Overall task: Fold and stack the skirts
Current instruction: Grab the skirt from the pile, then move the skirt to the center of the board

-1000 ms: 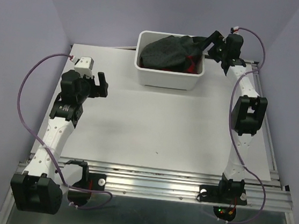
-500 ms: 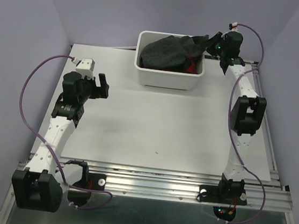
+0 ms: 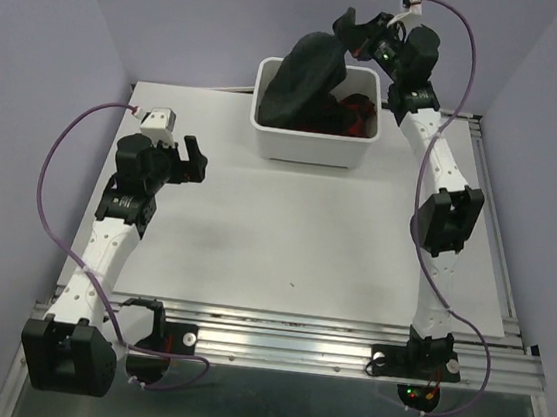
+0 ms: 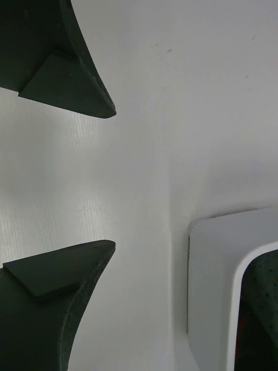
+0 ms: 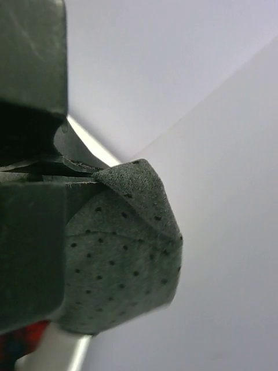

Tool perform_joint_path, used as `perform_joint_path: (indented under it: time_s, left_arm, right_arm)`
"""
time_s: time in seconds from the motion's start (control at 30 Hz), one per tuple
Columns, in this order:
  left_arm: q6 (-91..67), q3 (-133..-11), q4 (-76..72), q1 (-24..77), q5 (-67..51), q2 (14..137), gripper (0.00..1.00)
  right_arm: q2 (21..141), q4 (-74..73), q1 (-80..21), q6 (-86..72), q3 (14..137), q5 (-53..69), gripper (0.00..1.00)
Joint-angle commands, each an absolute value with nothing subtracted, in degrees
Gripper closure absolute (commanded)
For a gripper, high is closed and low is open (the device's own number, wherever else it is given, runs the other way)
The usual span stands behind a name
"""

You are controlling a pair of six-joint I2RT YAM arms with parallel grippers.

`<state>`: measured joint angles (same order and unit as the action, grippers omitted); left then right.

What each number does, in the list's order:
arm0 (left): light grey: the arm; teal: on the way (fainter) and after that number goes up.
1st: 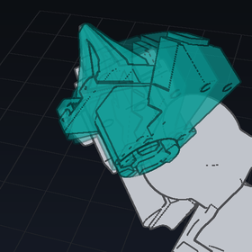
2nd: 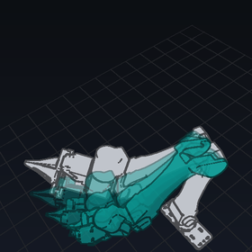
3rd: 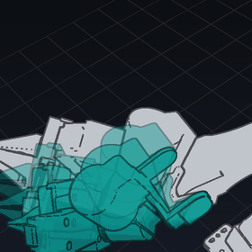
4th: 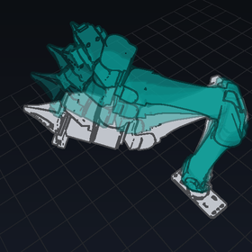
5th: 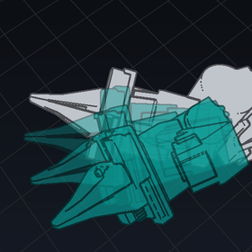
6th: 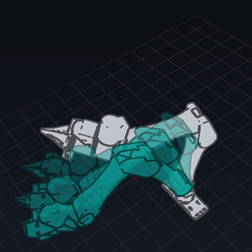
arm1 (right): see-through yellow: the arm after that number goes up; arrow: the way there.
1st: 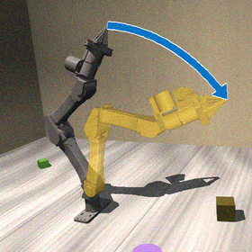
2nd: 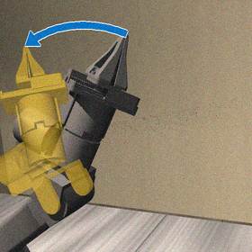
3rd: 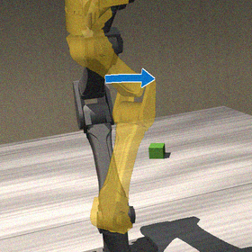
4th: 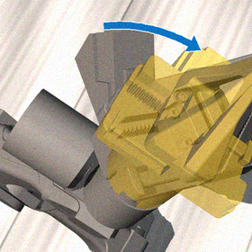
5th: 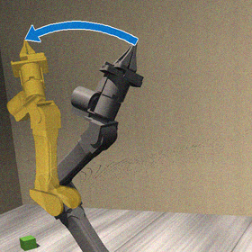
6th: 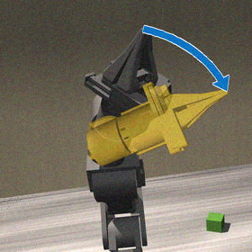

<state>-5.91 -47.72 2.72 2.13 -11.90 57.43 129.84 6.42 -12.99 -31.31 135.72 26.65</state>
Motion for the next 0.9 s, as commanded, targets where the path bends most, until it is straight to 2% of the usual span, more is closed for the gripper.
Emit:
perform_joint_path:
  time_s: [0.0, 0.2, 0.37, 0.53, 0.67, 0.73, 0.83, 0.87]
  left_arm:
    - [-9.4, -49.3, -2.2, 2.1, -15.0, 53.6, 0.01]
    - [-9.4, -49.0, -3.9, 2.1, -15.9, 51.1, 0.01]
    - [-8.0, -48.6, -5.0, 2.0, -17.8, 48.4, 0.01]
    - [-5.6, -49.9, -3.2, 2.0, -22.3, 46.4, 0.02]
    - [-1.9, -52.2, 1.7, 1.9, -28.4, 46.1, 0.02]
    - [-0.4, -52.1, 2.5, 1.9, -30.9, 45.5, 0.02]
    - [-0.4, -52.6, 5.1, 1.8, -30.3, 45.7, 0.02]
    - [1.3, -53.0, 6.1, 1.8, -30.5, 46.2, 0.02]
  right_arm:
    - [123.5, 20.5, -16.6, -29.0, 147.0, 19.0, 0.99]
    - [116.6, 32.9, -20.6, -26.6, 144.0, 8.6, 0.99]
    - [107.5, 32.3, -22.2, -25.8, 139.5, 6.1, 0.99]
    - [99.2, 24.4, -22.8, -28.4, 131.9, 10.0, 0.99]
    - [88.6, 19.7, -22.8, -29.7, 114.1, 14.1, 0.99]
    - [85.9, 16.9, -22.8, -28.5, 109.1, 19.1, 0.99]
    - [79.8, 13.5, -24.1, -29.4, 98.5, 25.8, 0.99]
    - [78.3, 11.7, -24.7, -28.7, 90.9, 25.3, 0.99]
